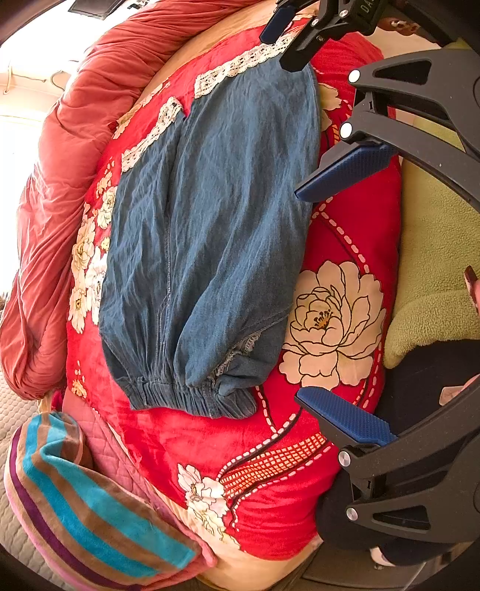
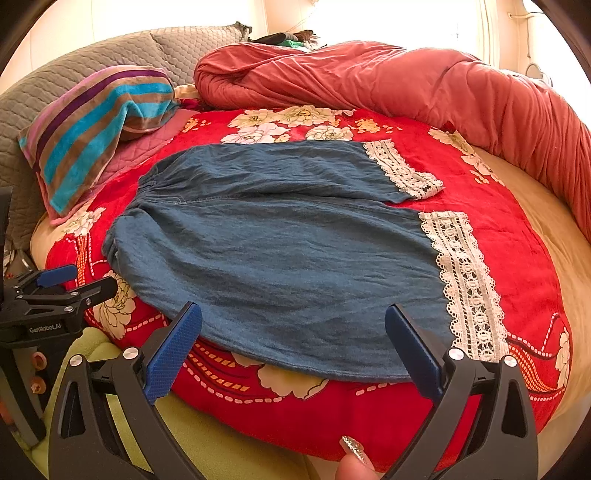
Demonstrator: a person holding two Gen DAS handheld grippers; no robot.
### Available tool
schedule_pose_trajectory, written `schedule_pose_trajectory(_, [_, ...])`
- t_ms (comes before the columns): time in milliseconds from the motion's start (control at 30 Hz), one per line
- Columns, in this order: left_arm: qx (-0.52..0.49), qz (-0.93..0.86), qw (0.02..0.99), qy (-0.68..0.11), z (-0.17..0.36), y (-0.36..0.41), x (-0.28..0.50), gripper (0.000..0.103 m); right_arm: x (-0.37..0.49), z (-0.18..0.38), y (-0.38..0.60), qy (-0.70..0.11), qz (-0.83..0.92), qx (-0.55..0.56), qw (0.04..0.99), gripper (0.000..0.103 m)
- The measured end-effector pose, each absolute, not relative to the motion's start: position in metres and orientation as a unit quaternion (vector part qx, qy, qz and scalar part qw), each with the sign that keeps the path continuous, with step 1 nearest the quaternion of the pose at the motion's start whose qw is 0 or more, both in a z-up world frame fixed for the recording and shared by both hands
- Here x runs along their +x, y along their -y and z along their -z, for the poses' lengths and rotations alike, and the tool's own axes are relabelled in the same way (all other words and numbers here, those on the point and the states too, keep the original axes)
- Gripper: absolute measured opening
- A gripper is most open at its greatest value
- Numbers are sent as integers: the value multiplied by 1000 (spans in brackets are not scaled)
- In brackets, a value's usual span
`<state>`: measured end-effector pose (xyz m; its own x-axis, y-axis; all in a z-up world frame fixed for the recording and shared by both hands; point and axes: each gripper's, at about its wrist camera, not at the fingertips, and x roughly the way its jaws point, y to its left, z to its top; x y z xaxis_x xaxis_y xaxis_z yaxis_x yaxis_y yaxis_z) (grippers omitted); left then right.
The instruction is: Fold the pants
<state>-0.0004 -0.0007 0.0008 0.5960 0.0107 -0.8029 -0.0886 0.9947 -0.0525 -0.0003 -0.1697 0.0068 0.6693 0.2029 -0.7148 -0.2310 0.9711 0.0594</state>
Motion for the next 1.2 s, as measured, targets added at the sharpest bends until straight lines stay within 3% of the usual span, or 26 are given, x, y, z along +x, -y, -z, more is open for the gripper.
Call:
schedule_pose_trajectory(733, [-55, -31, 888, -455, 3, -13, 10, 94, 41, -22, 196, -367, -102, -1, 925, 99])
schedule_pose_trajectory(1200, [-80, -42, 880, -466, -6, -45, 81, 94, 128, -27, 243, -388, -67, 1, 919, 99])
